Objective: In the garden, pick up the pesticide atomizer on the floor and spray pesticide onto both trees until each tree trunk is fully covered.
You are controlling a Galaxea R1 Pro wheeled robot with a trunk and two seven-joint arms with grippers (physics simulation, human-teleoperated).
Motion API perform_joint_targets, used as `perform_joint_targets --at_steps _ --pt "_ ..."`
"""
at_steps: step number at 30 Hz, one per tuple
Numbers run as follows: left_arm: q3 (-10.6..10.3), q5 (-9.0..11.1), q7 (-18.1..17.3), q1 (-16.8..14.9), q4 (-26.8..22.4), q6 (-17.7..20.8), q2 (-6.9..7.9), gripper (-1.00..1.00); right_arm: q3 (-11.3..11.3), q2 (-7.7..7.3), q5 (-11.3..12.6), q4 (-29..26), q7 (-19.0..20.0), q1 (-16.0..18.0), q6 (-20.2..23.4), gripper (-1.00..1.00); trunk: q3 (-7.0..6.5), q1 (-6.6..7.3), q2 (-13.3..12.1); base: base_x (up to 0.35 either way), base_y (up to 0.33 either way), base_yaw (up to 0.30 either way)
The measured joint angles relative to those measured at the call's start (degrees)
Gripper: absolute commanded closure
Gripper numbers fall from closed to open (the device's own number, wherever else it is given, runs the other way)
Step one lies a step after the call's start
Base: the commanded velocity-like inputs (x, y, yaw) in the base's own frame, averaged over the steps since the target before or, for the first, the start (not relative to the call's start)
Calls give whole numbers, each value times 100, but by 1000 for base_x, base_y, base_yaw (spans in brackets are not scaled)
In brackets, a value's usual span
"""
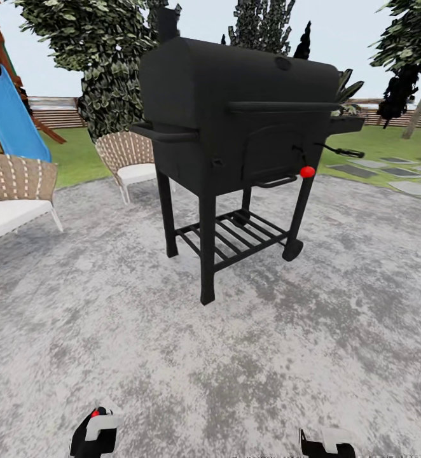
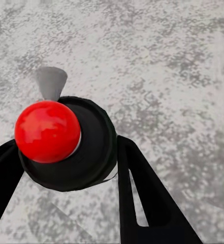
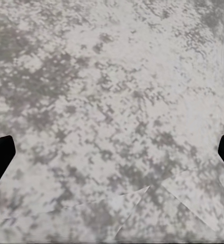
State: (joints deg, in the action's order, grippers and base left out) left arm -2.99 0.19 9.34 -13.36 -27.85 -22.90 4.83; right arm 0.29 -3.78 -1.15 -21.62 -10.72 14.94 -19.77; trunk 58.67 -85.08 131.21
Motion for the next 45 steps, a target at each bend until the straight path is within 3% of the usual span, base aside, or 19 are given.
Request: perform_joint_targets --at_steps 45 --pt "0 9 -18 9 -9 -11 -28 100 -1 0 0 0 0 0 0 -100 0 0 0 0 0 -295"
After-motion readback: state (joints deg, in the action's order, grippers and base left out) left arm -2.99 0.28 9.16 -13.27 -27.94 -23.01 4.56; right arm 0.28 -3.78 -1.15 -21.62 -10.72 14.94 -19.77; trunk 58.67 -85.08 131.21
